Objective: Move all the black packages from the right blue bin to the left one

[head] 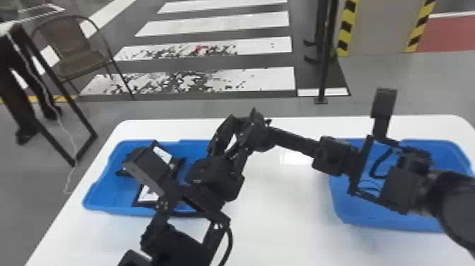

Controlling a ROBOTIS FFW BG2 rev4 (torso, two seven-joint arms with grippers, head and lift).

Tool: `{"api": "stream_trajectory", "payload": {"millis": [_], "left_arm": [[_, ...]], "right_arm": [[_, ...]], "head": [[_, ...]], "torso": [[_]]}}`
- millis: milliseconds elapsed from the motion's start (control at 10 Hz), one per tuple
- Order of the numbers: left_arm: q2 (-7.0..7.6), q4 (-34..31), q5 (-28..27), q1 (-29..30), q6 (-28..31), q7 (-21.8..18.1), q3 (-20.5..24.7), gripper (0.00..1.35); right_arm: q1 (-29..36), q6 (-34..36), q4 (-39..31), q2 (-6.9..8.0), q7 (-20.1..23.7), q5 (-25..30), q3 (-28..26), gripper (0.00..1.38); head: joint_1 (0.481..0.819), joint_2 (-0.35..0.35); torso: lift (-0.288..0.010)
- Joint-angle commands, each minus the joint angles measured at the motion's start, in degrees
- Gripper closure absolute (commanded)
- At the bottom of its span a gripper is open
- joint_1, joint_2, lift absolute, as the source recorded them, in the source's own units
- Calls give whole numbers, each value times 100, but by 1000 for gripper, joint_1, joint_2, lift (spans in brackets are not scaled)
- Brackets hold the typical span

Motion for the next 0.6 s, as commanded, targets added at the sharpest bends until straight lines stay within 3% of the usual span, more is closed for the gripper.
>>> {"api": "stream_trajectory", "payload": {"millis": [0,100,200,500], "left_arm": [[-4,0,19,1,165,-1,4,828],[-4,-14,30,-13,236,-27,-8,966],[-4,-28,30,-13,250,-27,-19,1193],[-4,-85,-72,-13,109,-27,-8,1217]], "right_arm": [[-62,-91,-8,7,0,-18,0,1179],[-76,-148,-8,7,0,-41,0,1179],[-104,-176,6,16,0,-75,0,1179],[-90,-218,34,7,0,-75,0,1179]], "head": [[683,178],[680,175],[679,170],[669,165]], "torso": [[-154],[-154],[-154],[-154]]}}
